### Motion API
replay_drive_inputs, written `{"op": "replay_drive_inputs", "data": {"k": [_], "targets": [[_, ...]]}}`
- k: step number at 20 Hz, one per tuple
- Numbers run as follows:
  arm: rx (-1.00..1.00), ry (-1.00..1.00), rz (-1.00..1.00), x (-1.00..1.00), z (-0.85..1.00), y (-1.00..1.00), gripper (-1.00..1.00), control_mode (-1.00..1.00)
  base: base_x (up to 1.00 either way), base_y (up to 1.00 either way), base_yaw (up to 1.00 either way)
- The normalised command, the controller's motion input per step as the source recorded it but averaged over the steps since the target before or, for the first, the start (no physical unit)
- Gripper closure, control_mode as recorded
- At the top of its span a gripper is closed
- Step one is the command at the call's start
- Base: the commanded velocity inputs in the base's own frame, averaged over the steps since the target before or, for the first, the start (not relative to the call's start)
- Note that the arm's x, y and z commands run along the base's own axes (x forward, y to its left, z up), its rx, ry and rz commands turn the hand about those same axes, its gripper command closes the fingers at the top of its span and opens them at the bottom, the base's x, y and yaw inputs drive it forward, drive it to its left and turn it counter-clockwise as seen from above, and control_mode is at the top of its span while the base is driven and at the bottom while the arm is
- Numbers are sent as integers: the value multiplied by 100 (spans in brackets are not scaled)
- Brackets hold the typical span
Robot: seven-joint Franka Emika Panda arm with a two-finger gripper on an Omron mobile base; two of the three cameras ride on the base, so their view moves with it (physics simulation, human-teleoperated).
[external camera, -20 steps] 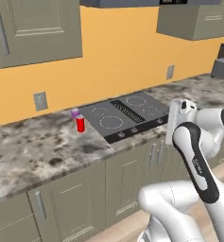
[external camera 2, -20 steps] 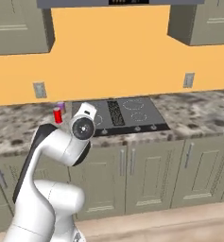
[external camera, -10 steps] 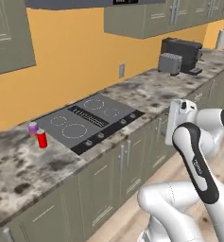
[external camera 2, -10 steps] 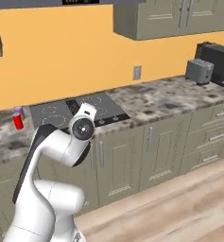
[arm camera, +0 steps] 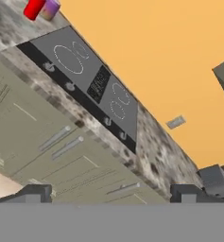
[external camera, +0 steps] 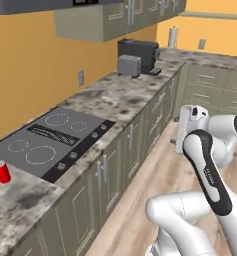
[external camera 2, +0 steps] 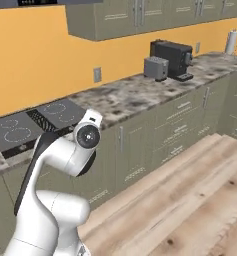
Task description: Four empty soda cans are scattered around the kitchen. Gather all the cans and cluster them next to the stove for recycling.
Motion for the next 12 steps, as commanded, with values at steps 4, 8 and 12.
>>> {"op": "replay_drive_inputs", "data": {"k": [4,8,12], "targets": [[0,0,0,0,0,0,-100,100,11,6,-47],[0,0,0,0,0,0,-100,100,11,6,-46],[0,0,0,0,0,0,-100,100,13,0,-46]]}}
